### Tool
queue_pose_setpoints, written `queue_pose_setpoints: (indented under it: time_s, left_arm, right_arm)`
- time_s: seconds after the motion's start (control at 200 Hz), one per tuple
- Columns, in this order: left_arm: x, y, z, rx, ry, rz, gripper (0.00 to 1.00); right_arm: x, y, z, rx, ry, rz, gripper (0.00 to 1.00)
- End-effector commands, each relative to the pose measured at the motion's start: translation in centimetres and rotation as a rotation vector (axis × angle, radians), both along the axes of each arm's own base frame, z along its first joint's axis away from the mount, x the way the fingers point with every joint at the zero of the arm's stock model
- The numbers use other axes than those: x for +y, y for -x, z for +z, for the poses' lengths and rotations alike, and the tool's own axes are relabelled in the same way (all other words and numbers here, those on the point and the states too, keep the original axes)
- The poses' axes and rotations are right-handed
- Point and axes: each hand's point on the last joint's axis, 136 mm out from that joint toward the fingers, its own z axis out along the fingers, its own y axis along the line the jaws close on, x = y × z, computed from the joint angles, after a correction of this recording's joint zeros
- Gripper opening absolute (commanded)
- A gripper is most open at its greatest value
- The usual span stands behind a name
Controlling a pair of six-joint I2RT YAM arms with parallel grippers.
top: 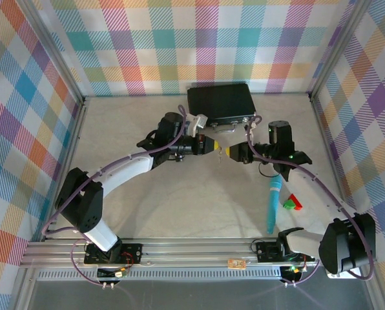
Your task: Unlock a padlock with a key
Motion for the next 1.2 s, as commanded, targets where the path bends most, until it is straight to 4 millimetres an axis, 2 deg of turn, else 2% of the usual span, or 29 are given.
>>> queue_pose_setpoints:
  time_s: [0.0, 0.145, 0.305, 0.505, 0.66, 0.745, 0.77, 0.795, 0.815, 0.87, 0.925, 1.045, 1.195]
  left_arm:
    - [0.0, 2.2, 1.1, -0.024, 0.009, -0.131, 0.0]
    - [-0.4, 2.6, 1.9, -0.027, 0.032, -0.163, 0.0]
    - [-0.4, 2.7, 2.2, -0.023, 0.042, -0.176, 0.0]
    - [-0.6, 2.7, 2.5, -0.015, 0.055, -0.177, 0.0]
    - [-0.5, 2.6, 2.7, -0.014, 0.058, -0.165, 0.0]
    - [-0.2, 1.5, 2.5, -0.003, 0.033, -0.084, 0.0]
    - [0.1, 0.8, 2.4, 0.008, 0.017, -0.042, 0.03]
    - [0.4, 0.2, 2.3, 0.026, 0.001, 0.001, 0.1]
    - [0.6, -0.4, 2.3, 0.04, -0.008, 0.036, 0.2]
    - [1.3, -1.7, 2.5, 0.089, -0.006, 0.126, 0.54]
    - [1.9, -2.6, 2.6, 0.123, 0.022, 0.206, 0.68]
    - [2.7, -3.8, 2.3, 0.18, 0.097, 0.336, 0.71]
    - [2.8, -4.4, 0.5, 0.293, 0.174, 0.473, 0.67]
  right_arm:
    - [1.3, 2.1, 1.2, -0.022, -0.099, 0.155, 0.33]
    - [1.7, 2.3, 0.8, 0.026, -0.144, 0.192, 0.35]
    - [2.0, 2.0, 0.8, 0.032, -0.174, 0.196, 0.34]
    - [2.4, 1.7, -0.4, 0.11, -0.203, 0.214, 0.19]
    - [2.5, 1.7, -0.8, 0.122, -0.214, 0.214, 0.0]
    - [2.4, 1.6, -0.8, 0.119, -0.207, 0.2, 0.0]
    - [2.3, 1.5, -0.8, 0.114, -0.2, 0.188, 0.0]
    - [2.2, 1.3, -0.9, 0.113, -0.183, 0.169, 0.0]
    - [2.0, 1.0, -1.1, 0.114, -0.165, 0.146, 0.0]
    - [1.5, 0.7, -1.7, 0.106, -0.105, 0.101, 0.0]
    - [1.0, 0.4, -2.2, 0.094, -0.055, 0.059, 0.0]
    - [0.4, -0.1, -2.3, 0.064, -0.005, 0.006, 0.0]
    - [-0.6, -1.7, -2.7, -0.024, 0.117, -0.114, 0.0]
